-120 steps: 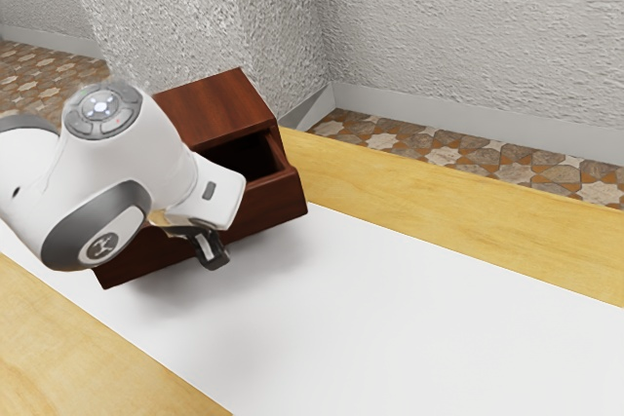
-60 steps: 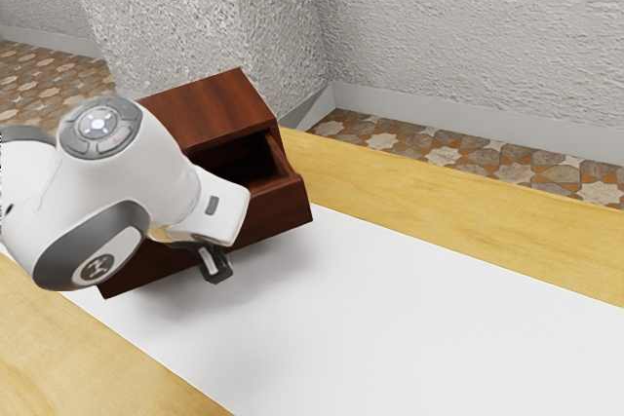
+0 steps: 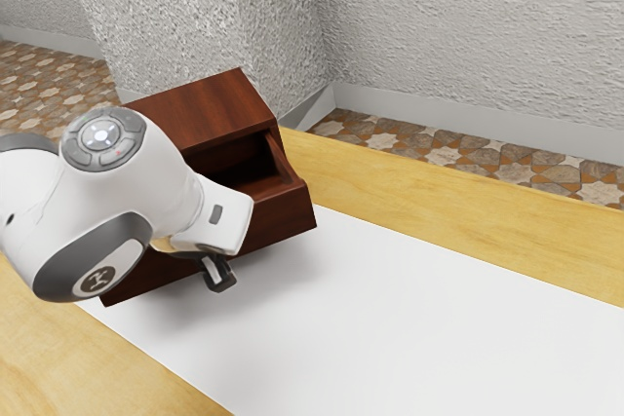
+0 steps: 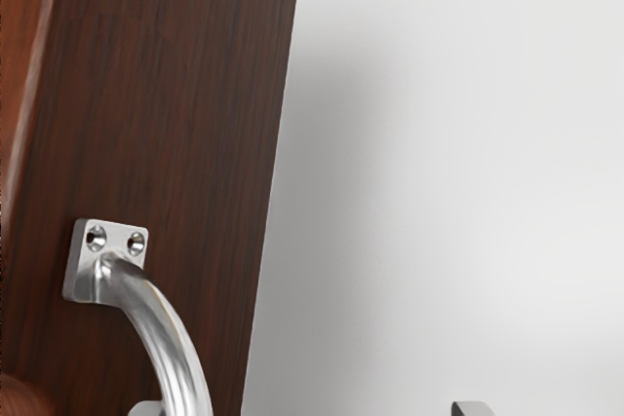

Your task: Pull the drawer handle with one arm to open the drawer

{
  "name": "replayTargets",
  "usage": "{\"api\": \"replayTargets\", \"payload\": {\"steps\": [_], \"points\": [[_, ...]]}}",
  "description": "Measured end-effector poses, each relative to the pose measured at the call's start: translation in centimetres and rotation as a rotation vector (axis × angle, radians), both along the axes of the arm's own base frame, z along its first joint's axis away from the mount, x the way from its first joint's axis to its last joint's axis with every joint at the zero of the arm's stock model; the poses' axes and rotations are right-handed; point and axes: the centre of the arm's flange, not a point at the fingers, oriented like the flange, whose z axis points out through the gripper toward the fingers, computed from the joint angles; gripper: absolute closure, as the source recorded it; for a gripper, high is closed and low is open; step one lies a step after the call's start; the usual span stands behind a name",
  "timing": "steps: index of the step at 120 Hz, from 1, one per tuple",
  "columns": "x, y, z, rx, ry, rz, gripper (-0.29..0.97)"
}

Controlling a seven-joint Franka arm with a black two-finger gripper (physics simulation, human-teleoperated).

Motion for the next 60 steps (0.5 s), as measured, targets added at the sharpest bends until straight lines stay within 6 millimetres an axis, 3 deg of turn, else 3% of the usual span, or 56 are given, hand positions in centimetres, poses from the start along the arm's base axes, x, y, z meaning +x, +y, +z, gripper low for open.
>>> {"api": "replayTargets", "payload": {"steps": [40, 60], "points": [[-0.1, -0.1, 0.3, -0.007, -0.014, 0.015, 0.32], [-0.6, -2.2, 2.6, 0.010, -0.058, -0.012, 0.31]]}}
